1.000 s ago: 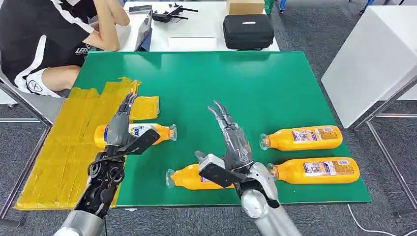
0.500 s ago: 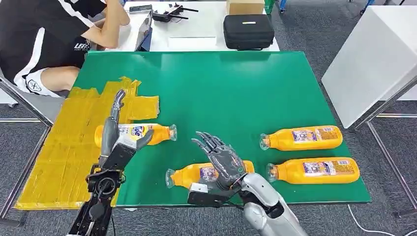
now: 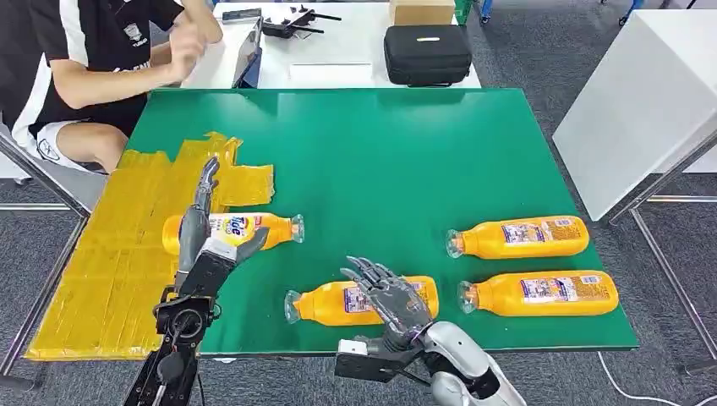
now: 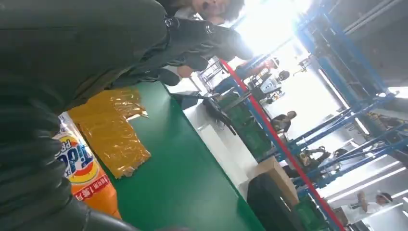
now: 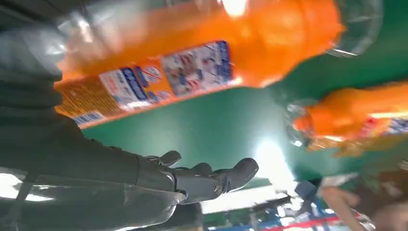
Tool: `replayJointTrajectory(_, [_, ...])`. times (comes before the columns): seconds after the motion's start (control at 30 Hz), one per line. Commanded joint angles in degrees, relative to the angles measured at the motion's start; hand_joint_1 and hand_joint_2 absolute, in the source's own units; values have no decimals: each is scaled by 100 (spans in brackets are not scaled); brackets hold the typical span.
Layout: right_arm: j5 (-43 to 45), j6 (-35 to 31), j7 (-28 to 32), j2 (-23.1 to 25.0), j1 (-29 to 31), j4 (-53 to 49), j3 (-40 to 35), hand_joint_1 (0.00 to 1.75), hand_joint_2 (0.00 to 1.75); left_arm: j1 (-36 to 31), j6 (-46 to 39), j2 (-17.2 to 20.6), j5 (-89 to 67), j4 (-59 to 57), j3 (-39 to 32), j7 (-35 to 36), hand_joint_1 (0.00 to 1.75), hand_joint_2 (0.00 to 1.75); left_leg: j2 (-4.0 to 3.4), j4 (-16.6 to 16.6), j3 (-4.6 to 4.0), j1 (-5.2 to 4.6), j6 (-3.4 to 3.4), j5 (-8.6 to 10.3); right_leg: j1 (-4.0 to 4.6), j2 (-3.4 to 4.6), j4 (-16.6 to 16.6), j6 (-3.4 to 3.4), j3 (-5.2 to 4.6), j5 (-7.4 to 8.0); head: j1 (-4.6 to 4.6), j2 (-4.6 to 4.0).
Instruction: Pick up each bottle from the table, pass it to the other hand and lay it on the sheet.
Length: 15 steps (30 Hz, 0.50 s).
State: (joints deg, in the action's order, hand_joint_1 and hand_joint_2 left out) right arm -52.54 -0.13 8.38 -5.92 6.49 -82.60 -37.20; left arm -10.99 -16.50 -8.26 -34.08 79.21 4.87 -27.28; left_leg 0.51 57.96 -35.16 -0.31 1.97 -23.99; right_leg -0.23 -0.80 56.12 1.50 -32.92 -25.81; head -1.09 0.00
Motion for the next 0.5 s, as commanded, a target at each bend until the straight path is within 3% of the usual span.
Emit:
replayJointTrajectory(0.03, [-174, 20, -259, -59, -47, 462, 318, 0, 175, -176, 44, -63, 41, -327, -30, 0, 0, 175, 1, -3, 11, 2, -7, 0, 2, 0, -6, -1, 13, 0, 0, 0])
replayJointTrajectory(0.5, [-526, -189, -535, 212, -25, 838, 691, 0, 175, -69, 75, -66, 40, -253, 17, 3, 0, 175, -7, -4, 24, 3, -12, -3, 2, 9, -6, -2, 26, -2, 0, 0])
